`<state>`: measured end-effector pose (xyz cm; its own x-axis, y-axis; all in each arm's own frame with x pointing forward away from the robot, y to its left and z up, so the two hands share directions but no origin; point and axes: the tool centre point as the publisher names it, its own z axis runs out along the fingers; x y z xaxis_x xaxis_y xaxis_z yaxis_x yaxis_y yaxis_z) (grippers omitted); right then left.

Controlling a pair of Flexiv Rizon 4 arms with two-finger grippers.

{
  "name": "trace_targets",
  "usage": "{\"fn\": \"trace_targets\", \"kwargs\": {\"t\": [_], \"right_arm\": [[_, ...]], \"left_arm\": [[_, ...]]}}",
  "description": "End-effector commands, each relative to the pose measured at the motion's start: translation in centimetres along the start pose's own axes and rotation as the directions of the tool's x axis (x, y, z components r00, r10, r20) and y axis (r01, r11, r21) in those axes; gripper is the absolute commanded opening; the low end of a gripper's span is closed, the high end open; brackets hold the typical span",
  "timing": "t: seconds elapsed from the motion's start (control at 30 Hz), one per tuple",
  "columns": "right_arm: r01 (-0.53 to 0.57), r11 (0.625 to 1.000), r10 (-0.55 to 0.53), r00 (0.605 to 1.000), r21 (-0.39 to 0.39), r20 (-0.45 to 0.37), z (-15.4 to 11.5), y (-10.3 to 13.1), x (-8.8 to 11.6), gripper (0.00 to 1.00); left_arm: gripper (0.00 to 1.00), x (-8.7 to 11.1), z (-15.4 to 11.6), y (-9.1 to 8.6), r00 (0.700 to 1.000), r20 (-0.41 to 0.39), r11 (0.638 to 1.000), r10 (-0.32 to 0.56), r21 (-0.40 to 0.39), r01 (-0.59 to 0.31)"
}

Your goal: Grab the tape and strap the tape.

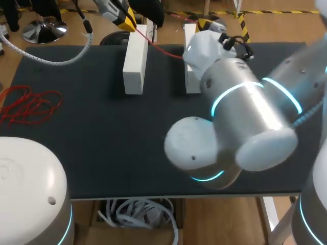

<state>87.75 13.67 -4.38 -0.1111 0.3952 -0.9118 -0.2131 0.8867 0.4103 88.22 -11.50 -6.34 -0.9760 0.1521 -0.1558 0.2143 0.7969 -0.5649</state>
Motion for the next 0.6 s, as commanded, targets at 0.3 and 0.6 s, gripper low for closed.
{"fn": "trace_targets", "kwargs": {"t": [0.3, 0.6], "right_arm": [[0.019, 0.898, -0.036, 0.999, 0.44, 0.03, 0.59, 1.29, 0.63, 0.0], [0.042, 0.902, -0.053, 0.999, 0.429, 0.012, 0.96, 1.32, 0.46, 0.0]], "left_arm": [[0.0, 0.0, -0.09, -0.04, 1.0, -0.002, 1.0, -0.001, -0.005, 0.001], [0.0, 0.0, -0.09, -0.04, 1.0, -0.002, 1.0, -0.001, -0.005, 0.001]]}}
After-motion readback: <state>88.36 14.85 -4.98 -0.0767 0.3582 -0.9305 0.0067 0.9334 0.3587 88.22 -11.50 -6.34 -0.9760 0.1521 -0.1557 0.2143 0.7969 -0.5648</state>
